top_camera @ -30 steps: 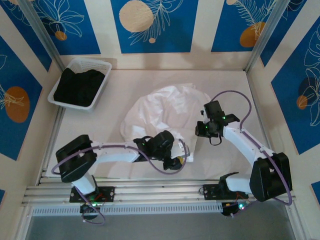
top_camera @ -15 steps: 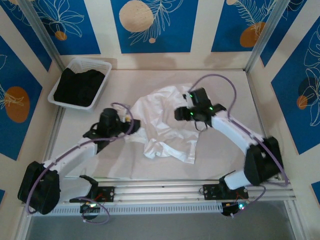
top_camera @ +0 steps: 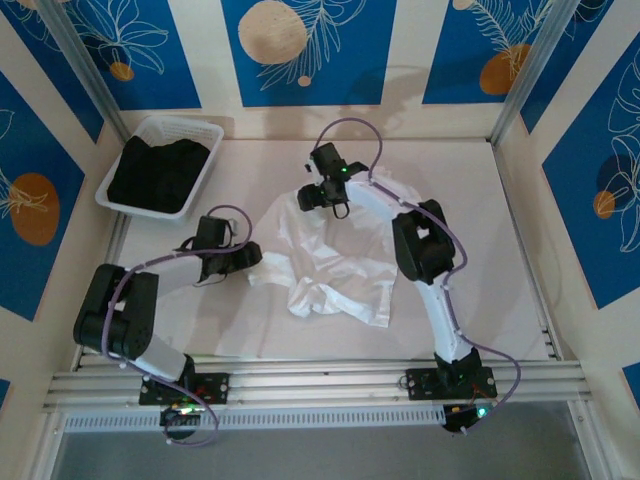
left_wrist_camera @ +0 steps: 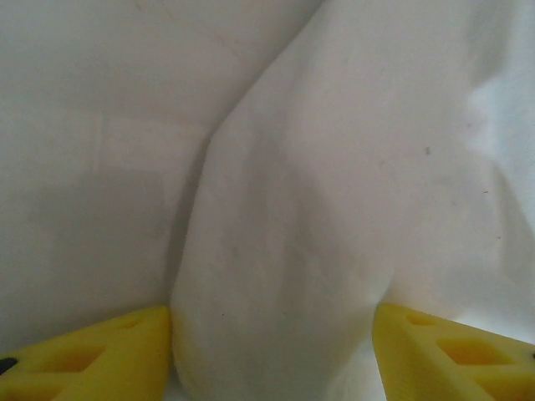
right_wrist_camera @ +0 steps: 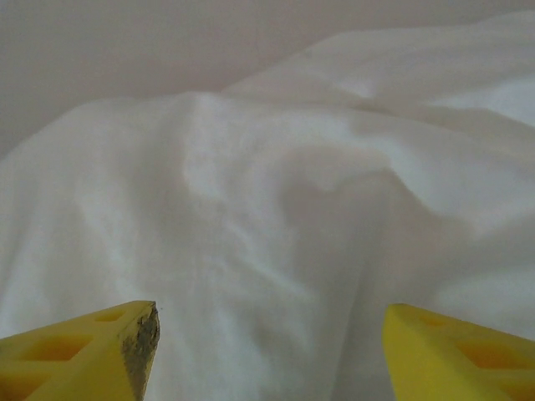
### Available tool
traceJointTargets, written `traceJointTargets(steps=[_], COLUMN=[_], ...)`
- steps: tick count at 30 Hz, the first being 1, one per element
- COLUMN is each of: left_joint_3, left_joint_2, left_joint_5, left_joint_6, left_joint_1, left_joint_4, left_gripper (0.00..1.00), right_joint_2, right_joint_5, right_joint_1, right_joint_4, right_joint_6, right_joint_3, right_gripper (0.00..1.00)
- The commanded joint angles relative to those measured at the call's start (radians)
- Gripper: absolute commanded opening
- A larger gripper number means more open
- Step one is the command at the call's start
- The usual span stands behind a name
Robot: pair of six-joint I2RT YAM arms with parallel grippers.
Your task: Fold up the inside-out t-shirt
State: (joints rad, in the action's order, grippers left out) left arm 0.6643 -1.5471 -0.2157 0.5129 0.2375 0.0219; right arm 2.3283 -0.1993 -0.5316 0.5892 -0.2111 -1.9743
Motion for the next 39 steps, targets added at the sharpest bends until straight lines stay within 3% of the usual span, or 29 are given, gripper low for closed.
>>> traceJointTargets(steps=[1, 3, 6, 11, 14, 20, 25, 29, 32, 35, 39], left_joint_3=[0.02, 0.02, 0.02, 0.035, 0.06, 0.252, 0.327, 0.166, 0.024, -0.084, -0.148], left_joint_2=[-0.05, -0.082, -0.11, -0.12, -0.076, 0.128, 0.356, 0.466, 0.481, 0.459, 0.434], left_joint_5=[-0.077, -0.102, -0.112, -0.144, -0.147, -0.092, -0.115, -0.201, -0.229, -0.201, -0.163], left_joint_6=[0.019, 0.026, 0.03, 0.049, 0.059, -0.044, -0.154, -0.187, -0.245, -0.293, -0.29], left_joint_1=[-0.003, -0.002, -0.002, -0.003, -0.004, -0.004, 0.027, 0.158, 0.273, 0.365, 0.455], left_joint_4=[0.052, 0.075, 0.1, 0.142, 0.161, 0.048, 0.077, 0.236, 0.207, 0.1, 0.015], left_gripper=[0.57, 0.49, 0.33, 0.0, 0.0, 0.0, 0.0, 0.0, 0.0, 0.13, 0.28], right_joint_2=[0.097, 0.158, 0.198, 0.184, 0.094, -0.225, -0.673, -0.947, -1.024, -1.025, -1.04], right_joint_5=[-0.025, -0.035, -0.025, 0.069, 0.091, 0.094, 0.131, 0.089, 0.051, 0.036, 0.002], right_joint_1=[-0.001, -0.001, 0.005, 0.029, 0.045, 0.076, 0.125, 0.135, 0.131, 0.128, 0.09], right_joint_4=[0.173, 0.22, 0.238, 0.218, 0.163, 0.051, -0.257, -0.418, -0.42, -0.341, -0.296], right_joint_6=[0.027, 0.029, 0.038, 0.056, 0.069, 0.096, 0.031, -0.035, -0.088, -0.106, -0.098], right_joint_3=[-0.142, -0.224, -0.286, -0.318, -0.283, -0.139, 0.369, 0.8, 1.022, 1.107, 1.138], right_gripper=[0.7, 0.66, 0.52, 0.08, 0.0, 0.0, 0.01, 0.07, 0.22, 0.37, 0.45])
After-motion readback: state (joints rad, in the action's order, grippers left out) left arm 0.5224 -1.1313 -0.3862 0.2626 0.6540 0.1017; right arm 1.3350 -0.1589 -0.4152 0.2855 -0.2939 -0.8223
